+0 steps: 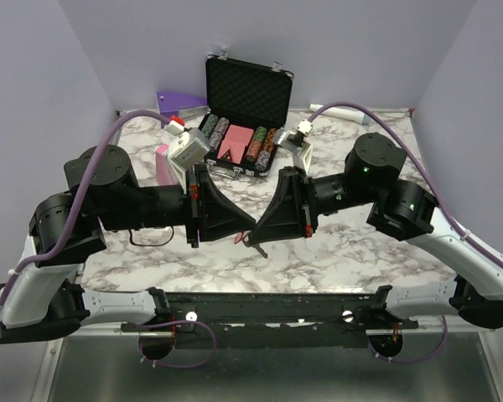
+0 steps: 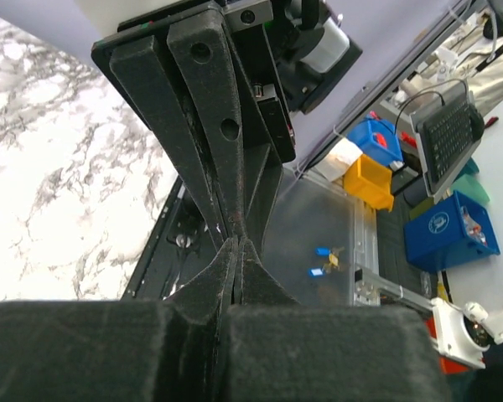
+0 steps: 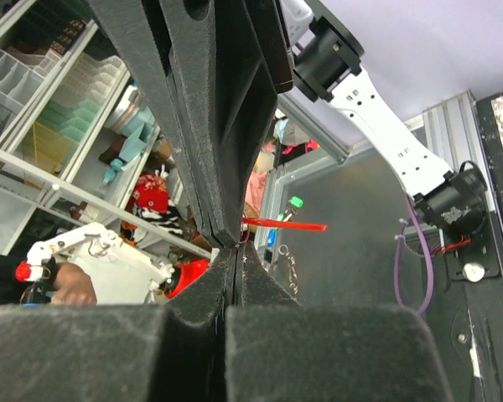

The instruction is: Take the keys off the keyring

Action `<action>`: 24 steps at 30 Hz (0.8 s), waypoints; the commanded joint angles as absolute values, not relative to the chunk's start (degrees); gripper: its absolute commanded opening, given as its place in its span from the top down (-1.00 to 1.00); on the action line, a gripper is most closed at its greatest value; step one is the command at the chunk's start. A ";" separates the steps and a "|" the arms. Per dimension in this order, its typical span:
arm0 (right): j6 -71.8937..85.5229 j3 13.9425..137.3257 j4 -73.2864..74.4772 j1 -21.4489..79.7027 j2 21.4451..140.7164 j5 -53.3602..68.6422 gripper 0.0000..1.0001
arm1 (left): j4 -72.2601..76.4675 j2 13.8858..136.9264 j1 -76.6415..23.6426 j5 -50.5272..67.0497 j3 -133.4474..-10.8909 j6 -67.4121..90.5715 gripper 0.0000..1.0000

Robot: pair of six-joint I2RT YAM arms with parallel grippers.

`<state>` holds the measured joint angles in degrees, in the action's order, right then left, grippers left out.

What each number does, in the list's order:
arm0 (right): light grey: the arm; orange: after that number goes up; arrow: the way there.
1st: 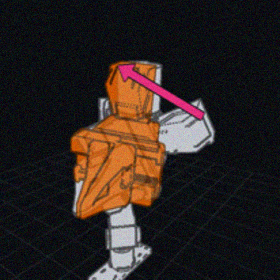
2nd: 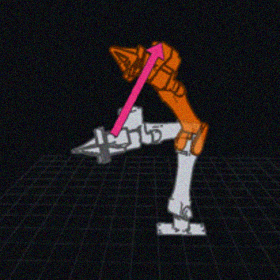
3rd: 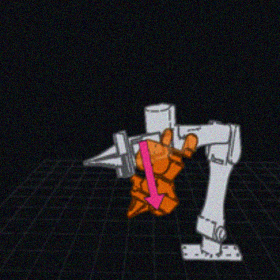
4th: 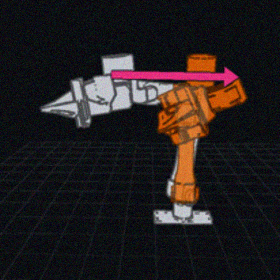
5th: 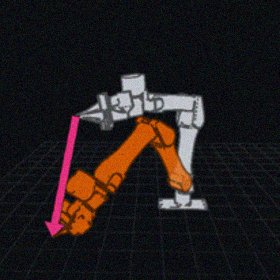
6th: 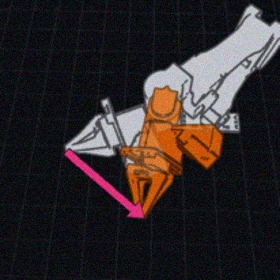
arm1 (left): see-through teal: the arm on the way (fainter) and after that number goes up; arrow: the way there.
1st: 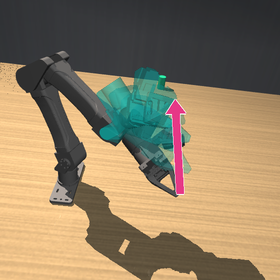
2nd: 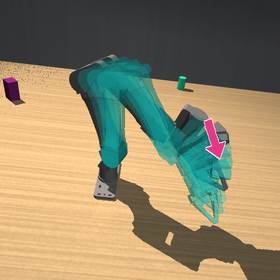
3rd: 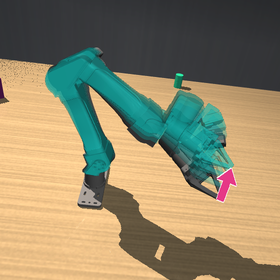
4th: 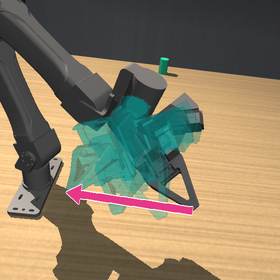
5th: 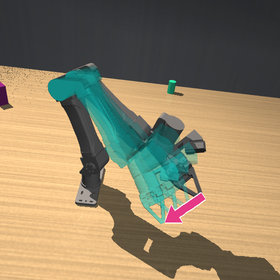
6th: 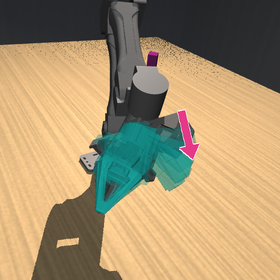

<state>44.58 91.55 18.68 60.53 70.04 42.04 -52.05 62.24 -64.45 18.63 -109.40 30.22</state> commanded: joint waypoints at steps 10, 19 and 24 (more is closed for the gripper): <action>42.63 93.08 19.51 60.38 71.28 40.08 0.98 | -56.69 66.09 -64.60 21.89 -110.04 31.20 1.00; 42.36 92.99 19.42 60.38 71.10 39.73 0.98 | -52.31 63.29 -64.60 12.31 -111.36 33.66 0.33; 42.45 93.25 19.60 60.38 71.28 39.73 0.98 | -46.16 58.81 -64.60 8.27 -108.73 34.80 -0.28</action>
